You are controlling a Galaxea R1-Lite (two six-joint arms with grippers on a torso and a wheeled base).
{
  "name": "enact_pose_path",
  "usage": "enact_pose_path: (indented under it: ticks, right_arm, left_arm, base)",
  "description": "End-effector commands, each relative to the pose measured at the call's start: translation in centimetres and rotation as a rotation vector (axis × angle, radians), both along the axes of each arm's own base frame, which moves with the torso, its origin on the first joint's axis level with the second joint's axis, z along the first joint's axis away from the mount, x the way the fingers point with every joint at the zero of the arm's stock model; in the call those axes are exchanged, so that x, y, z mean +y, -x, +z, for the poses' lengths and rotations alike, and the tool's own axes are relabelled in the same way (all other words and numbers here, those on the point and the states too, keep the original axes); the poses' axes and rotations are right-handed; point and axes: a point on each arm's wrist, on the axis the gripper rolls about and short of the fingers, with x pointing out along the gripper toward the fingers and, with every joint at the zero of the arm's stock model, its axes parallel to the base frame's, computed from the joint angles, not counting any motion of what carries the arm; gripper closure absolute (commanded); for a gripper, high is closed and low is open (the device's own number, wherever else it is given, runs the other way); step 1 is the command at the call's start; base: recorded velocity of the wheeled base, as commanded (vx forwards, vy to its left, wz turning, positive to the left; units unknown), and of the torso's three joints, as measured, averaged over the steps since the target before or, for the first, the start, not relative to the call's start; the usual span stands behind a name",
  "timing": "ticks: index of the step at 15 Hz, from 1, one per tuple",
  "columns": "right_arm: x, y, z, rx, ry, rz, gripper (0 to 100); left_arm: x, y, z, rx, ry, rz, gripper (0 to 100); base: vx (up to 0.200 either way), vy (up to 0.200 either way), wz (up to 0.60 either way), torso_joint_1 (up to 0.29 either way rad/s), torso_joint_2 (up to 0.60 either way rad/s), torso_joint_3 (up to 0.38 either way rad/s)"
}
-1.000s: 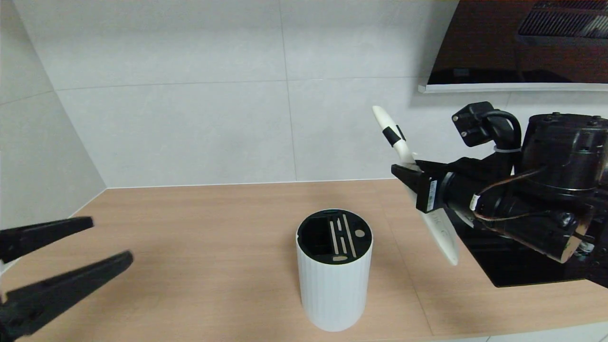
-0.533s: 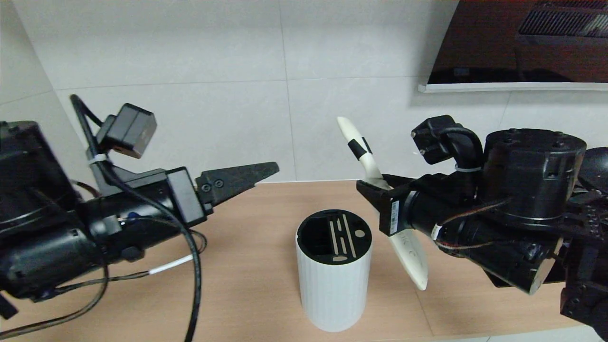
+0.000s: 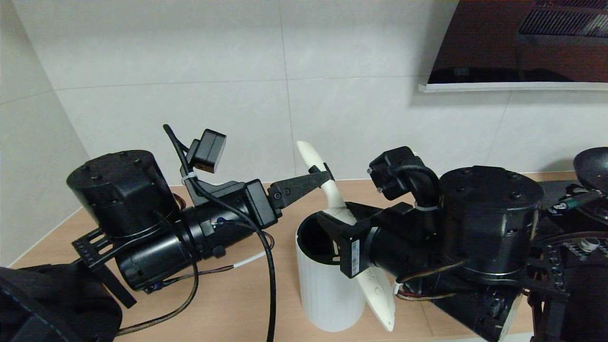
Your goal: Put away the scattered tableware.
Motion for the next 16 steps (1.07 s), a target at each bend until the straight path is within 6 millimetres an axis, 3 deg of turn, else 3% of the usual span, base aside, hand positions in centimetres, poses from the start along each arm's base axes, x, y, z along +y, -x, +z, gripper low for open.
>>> enact_pose_path:
  ticks: [1, 16]
  right_arm:
    - [0.4, 0.1, -0.5, 0.008, 0.014, 0.009, 100]
    - [1.2, 2.0, -1.0, 0.018, 0.027, 0.067, 100]
  left_arm:
    - [-0.3, -0.1, -0.7, 0.014, -0.01, 0.002, 0]
    - [-1.2, -0.2, -1.3, 0.013, -0.011, 0.009, 0]
  base:
    - [0.0, 0.0, 0.0, 0.0, 0.0, 0.0]
    - [0.0, 0.0, 0.0, 0.0, 0.0, 0.0]
